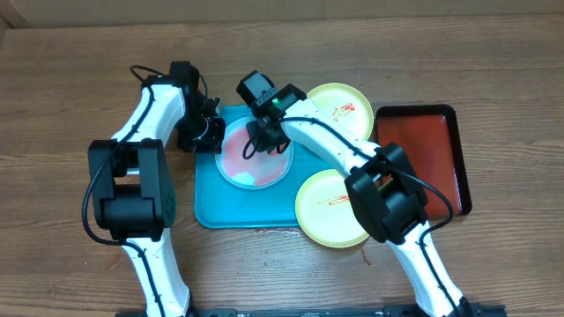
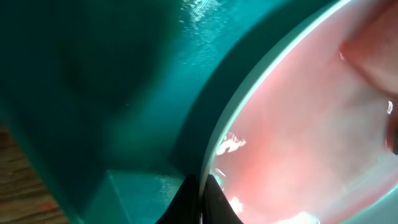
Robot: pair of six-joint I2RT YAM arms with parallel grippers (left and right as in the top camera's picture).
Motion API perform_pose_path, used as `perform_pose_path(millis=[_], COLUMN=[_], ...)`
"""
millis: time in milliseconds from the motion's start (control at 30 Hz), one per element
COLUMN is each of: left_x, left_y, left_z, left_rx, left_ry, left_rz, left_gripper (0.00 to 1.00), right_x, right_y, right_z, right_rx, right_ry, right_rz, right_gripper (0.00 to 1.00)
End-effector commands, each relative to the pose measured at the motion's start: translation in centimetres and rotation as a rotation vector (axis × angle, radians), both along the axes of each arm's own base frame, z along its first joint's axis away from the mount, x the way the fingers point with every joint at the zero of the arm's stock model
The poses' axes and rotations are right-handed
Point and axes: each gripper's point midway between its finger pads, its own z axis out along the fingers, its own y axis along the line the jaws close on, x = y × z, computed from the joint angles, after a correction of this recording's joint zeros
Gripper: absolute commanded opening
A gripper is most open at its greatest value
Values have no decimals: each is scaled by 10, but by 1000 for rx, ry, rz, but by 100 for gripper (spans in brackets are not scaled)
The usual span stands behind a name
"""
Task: Clean dirty plates on tray and stack at the side
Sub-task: 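Scrub the white plate with the sponge in circles, right gripper, then keep scrubbing the white plate's surface with the sponge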
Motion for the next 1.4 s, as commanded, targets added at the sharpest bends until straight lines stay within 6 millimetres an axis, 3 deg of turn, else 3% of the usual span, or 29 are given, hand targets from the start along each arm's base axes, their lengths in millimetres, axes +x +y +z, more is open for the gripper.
perform_pose_path(millis=[0,167,400,500,700,867,1067,1167,1367], left_x=[8,8,8,8,8,8,8,8,8], left_y=[-5,-5,-5,-5,-5,-5,-5,-5,-5], left_z=[13,13,13,13,13,13,13,13,13], left_rx=[-20,-20,-20,-20,-20,-20,-20,-20,-19], left_ry=[-42,-44,-44,-44,-44,-44,-44,-44,-44], left_rz=[1,1,2,2,2,2,2,2,2], left_gripper=[4,4,4,4,4,4,4,4,4], right_x=[-13,-29,-62,-73,-84,-64,-20,-9,8], right_y=[30,52,55,46,10,-30,-76,-73,-45], right_z=[9,13,7,8,2,-4,2,5,8], right_rx=[72,147,126,136,42,-131,-313,-287,-128], right_ry=[-13,15,111,194,300,245,33,-29,-66], right_rz=[84,214,268,261,207,28,-248,-355,-465], right_gripper=[4,4,4,4,4,4,4,4,4])
